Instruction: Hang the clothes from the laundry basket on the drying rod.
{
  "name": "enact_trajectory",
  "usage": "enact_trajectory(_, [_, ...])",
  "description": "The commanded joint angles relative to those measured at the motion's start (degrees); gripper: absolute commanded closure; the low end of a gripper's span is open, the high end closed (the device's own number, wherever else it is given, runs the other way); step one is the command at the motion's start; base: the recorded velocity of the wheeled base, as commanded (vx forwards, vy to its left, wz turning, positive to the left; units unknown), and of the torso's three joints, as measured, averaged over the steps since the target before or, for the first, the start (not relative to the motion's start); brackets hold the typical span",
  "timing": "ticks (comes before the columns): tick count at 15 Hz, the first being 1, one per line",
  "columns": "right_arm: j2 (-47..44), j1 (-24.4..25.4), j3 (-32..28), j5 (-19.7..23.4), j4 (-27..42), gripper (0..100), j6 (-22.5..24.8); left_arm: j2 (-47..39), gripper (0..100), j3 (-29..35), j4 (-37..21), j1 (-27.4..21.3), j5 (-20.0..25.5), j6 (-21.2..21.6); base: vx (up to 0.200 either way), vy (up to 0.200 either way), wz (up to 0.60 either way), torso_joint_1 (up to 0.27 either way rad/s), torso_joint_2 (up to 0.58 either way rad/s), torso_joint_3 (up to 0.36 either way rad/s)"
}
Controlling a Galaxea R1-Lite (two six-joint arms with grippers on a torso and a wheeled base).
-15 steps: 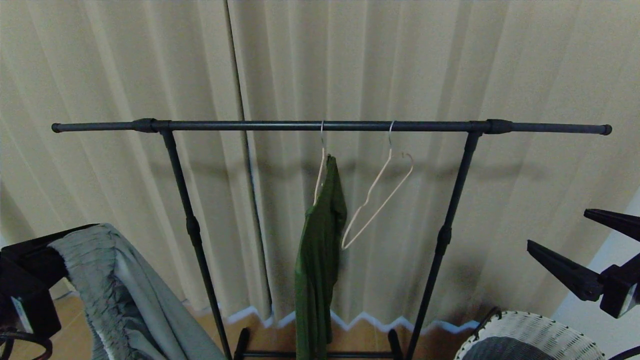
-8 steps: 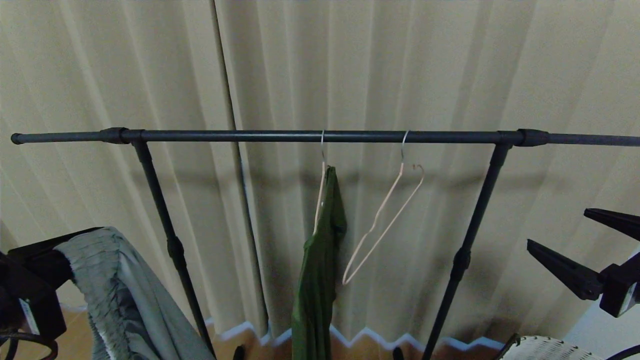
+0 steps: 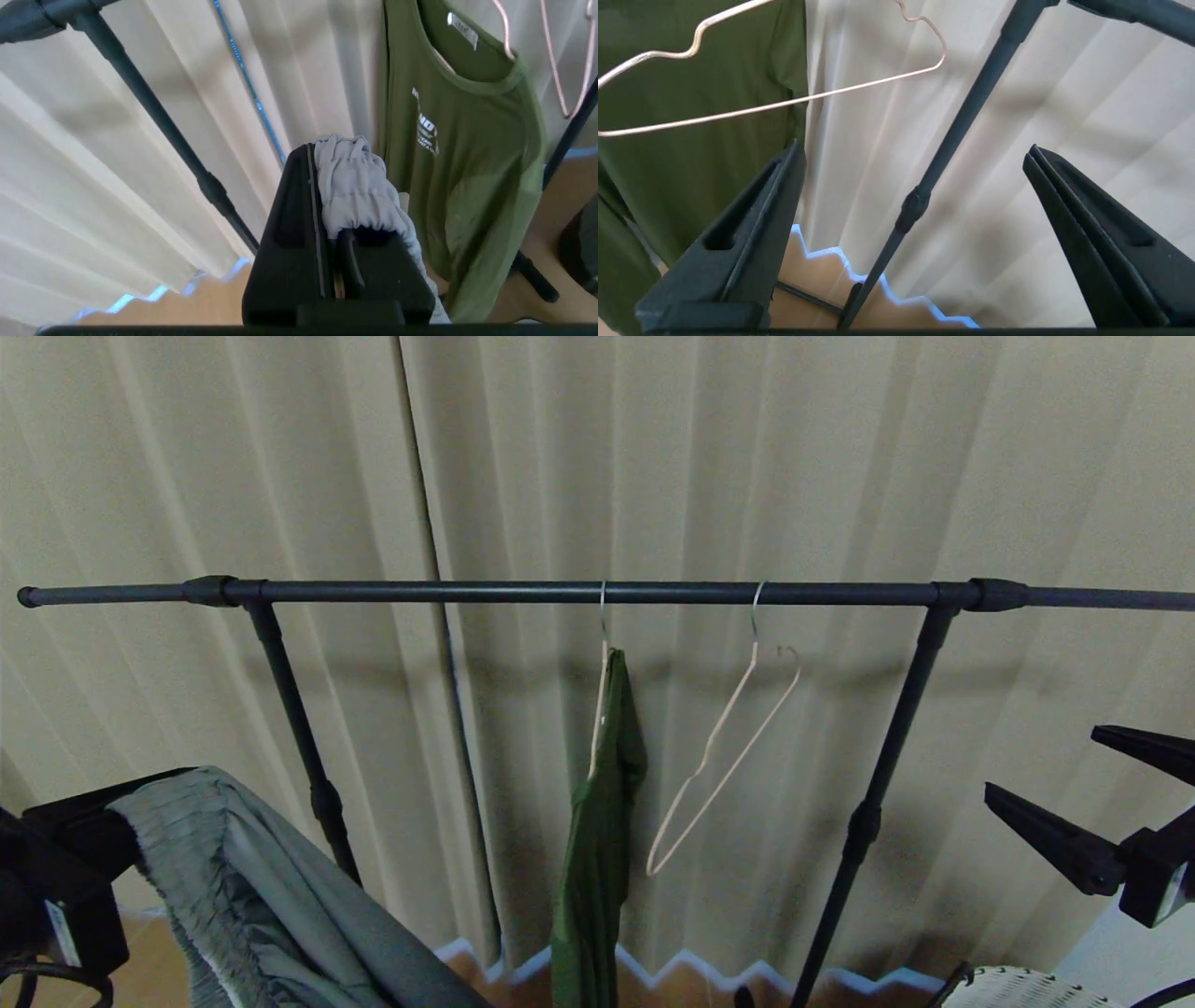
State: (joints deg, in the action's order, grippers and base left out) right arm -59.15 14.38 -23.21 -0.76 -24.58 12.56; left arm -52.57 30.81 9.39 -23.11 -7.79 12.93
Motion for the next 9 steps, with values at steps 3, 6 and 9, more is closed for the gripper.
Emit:
enact_trajectory(3, [-0.2,0.0,0.0,0.1,0.0,0,0.0,0.1,100,0.0,0.0,0.1,-0.1,0.0,0.000,0.000,0.00,0.000,0.00,0.000])
enact_trajectory(6, [-0.2,0.0,0.0,0.1,0.0,0,0.0,0.1,100,0.0,0.0,0.1,-0.1,0.0,0.000,0.000,0.00,0.000,0.00,0.000])
enact_trajectory(9, [-0.6,0.0,0.1,0.1,0.0,0,0.0,0.1,100,0.0,0.0,0.1,-0.1,0.1,0.000,0.000,0.00,0.000,0.00,0.000])
